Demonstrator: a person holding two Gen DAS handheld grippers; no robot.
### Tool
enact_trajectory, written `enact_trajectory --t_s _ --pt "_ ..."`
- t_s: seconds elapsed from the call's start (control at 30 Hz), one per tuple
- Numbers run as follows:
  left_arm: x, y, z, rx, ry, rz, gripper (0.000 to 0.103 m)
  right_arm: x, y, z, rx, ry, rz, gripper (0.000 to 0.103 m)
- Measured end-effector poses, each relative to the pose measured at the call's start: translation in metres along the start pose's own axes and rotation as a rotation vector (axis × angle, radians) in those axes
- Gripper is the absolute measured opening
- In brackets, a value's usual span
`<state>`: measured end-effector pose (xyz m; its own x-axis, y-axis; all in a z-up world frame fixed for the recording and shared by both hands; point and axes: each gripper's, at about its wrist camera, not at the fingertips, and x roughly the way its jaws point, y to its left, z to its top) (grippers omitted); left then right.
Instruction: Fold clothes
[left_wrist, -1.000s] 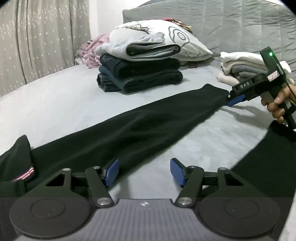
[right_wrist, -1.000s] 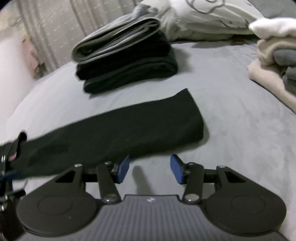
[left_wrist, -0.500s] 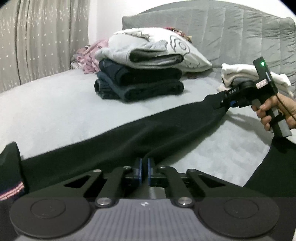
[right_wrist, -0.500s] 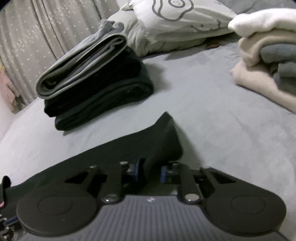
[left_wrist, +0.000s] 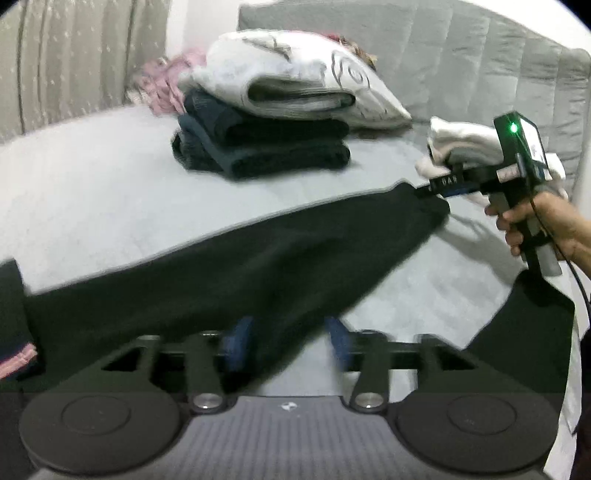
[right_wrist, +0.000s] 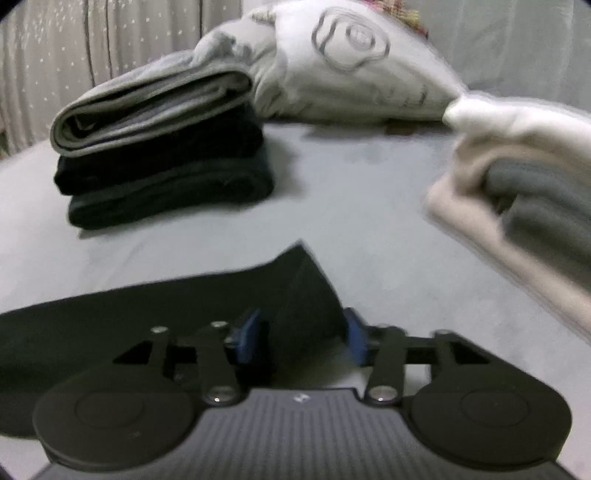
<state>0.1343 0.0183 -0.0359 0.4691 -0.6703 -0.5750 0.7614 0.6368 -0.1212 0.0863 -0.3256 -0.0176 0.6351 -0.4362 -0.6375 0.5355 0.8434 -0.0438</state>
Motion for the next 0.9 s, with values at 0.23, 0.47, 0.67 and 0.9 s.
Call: enact_trajectory --t_s 0.23,0.47,0.67,0.9 --pt "-0.001 0.020 0.001 -0.104 -0.016 0.198 0.057 -0.023 0.023 0.006 -0.023 -0.084 0.070 0.066" --pt "0.006 0.031 -0.006 -0.140 0.027 0.237 0.057 -0.036 0.103 -0.014 -0.210 -0.045 0.319 0.061" --pt "0.011 0.027 -0.010 -0.096 0.043 0.250 0.058 -0.023 0.140 -0.037 -0.362 0.007 0.372 0.061" --pt "0.016 0.026 -0.011 -0.103 0.044 0.245 0.064 -0.003 0.091 -0.021 -0.271 0.045 0.296 0.062"
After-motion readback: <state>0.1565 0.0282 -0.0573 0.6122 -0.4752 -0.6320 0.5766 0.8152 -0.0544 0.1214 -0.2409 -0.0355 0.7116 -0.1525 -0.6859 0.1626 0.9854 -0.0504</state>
